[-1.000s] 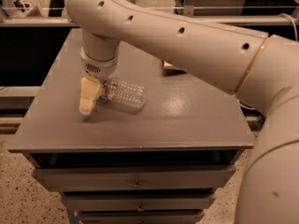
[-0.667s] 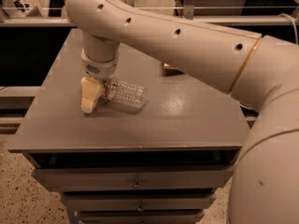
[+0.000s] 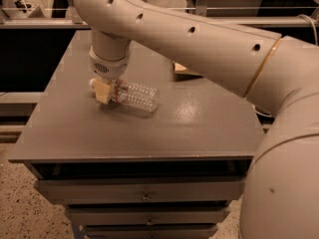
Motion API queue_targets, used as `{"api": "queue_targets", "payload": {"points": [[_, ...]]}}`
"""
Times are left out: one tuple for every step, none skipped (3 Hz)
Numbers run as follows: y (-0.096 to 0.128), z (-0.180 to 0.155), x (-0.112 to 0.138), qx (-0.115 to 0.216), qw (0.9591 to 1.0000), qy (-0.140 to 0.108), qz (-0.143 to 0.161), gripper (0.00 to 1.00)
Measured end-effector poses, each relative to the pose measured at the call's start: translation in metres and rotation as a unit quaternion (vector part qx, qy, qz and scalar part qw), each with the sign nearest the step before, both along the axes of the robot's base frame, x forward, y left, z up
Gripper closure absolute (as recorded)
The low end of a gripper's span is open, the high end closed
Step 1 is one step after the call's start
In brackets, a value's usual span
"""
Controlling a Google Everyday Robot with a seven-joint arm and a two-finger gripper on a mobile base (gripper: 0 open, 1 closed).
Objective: Place water bottle upright
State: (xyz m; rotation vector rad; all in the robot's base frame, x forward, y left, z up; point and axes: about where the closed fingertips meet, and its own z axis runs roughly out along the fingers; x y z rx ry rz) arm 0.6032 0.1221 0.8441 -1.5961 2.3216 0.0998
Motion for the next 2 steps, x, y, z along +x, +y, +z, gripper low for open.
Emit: {"api": "queue_targets", "payload": {"points": [[-0.001,0.035,0.004,0.036,0.9989,-0.031,0.001,0.85],[-0.001,0.061,0.0,0.108,0.9921,-0.061,0.018,1.0]]}}
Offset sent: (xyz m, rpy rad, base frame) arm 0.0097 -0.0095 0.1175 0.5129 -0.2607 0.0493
